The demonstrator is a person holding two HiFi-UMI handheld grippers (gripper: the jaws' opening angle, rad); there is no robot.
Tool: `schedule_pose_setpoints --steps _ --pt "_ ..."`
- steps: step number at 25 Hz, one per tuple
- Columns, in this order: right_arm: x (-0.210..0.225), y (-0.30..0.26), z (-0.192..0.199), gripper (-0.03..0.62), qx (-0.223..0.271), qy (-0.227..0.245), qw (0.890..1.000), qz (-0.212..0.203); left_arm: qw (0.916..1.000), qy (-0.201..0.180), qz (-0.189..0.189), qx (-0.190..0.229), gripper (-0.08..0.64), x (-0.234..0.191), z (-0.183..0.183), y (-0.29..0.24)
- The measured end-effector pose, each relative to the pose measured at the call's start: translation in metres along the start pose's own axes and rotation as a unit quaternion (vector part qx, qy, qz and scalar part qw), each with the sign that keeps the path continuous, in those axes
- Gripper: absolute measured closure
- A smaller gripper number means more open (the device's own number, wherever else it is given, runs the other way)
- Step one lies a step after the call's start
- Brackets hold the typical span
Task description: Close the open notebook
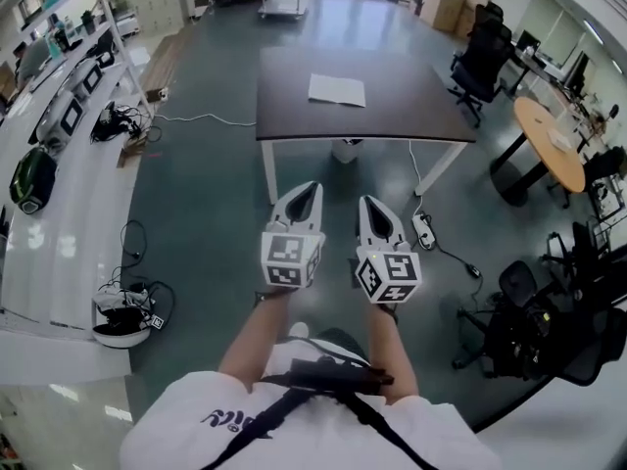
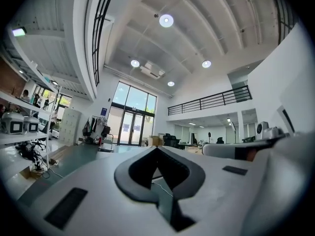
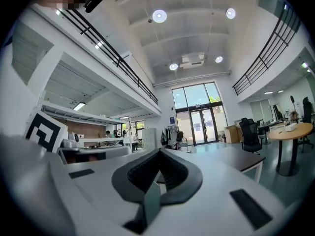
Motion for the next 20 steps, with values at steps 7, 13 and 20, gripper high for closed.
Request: schedule_pose_setpoints --steps 7,13,20 --pt "0.044 -0.075 0.003 0.601 -0.004 0.001 1.000 -0.003 0.9996 0.016 -0.013 -0.021 0.552 -0.036 0.016 -0.074" --pt "0.131 -0.169 0.016 0.600 -0.007 -0.005 1.000 0.005 0.9998 0.008 -0.013 -0.014 0.552 -0.063 0.023 -0.182" --pt "0.240 -0.300 -0.011 0.601 0.004 -0.006 1.000 -0.029 0.9996 -0.002 -0.029 -0.003 0.552 -0.090 0.000 -0.348"
Point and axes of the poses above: the fingertips, and each gripper's own axes: y backward along the fingers, x to its right, z out of its underside, the point moved 9 cm from there along y, backward along the fingers, and after that the axes turned 2 degrees about -z, right-handed, at the moved point
